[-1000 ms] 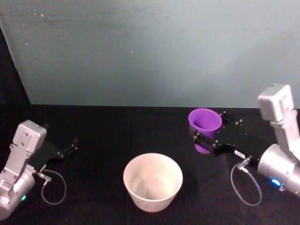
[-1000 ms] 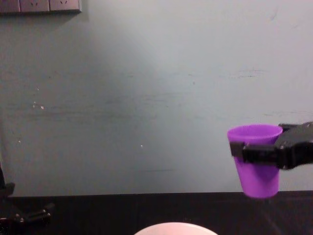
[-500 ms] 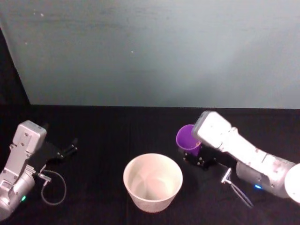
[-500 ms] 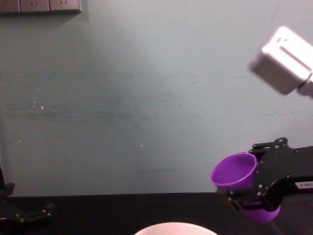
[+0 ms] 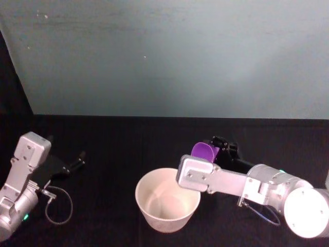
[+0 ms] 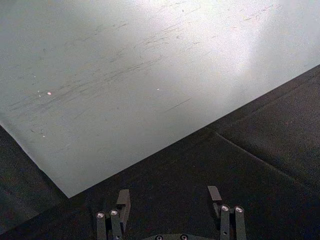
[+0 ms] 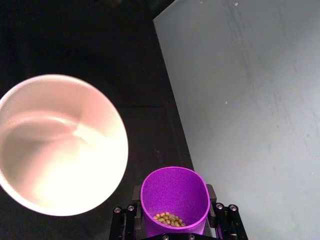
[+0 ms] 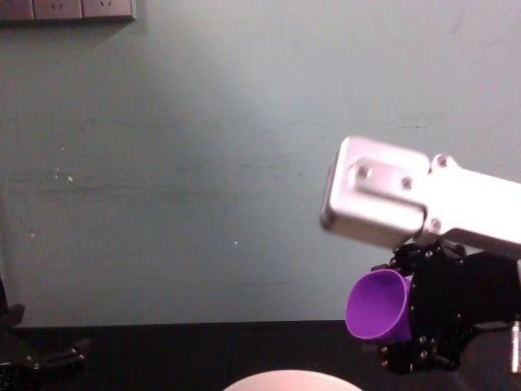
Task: Pick up the cup and pour the mung beans from the cup into the bowl.
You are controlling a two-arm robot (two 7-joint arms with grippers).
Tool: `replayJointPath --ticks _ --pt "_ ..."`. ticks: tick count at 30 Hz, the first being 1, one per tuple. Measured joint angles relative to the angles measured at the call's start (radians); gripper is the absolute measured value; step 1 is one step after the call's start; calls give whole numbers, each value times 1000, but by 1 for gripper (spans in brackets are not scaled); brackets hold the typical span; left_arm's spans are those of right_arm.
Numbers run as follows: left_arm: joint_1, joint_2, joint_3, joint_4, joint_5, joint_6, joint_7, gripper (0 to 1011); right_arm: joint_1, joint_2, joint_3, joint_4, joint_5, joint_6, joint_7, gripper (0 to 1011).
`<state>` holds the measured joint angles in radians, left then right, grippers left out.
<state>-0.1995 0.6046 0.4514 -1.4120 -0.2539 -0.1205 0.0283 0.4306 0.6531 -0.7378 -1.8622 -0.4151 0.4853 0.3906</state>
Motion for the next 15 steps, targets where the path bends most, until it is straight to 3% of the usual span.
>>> replayJointPath --ticks 7,15 --pt "0 0 0 0 0 0 0 1003 38 -1 -75 -11 -142 28 28 723" --pt "0 0 0 0 0 0 0 1003 63 -11 -126 -16 -245 51 58 723"
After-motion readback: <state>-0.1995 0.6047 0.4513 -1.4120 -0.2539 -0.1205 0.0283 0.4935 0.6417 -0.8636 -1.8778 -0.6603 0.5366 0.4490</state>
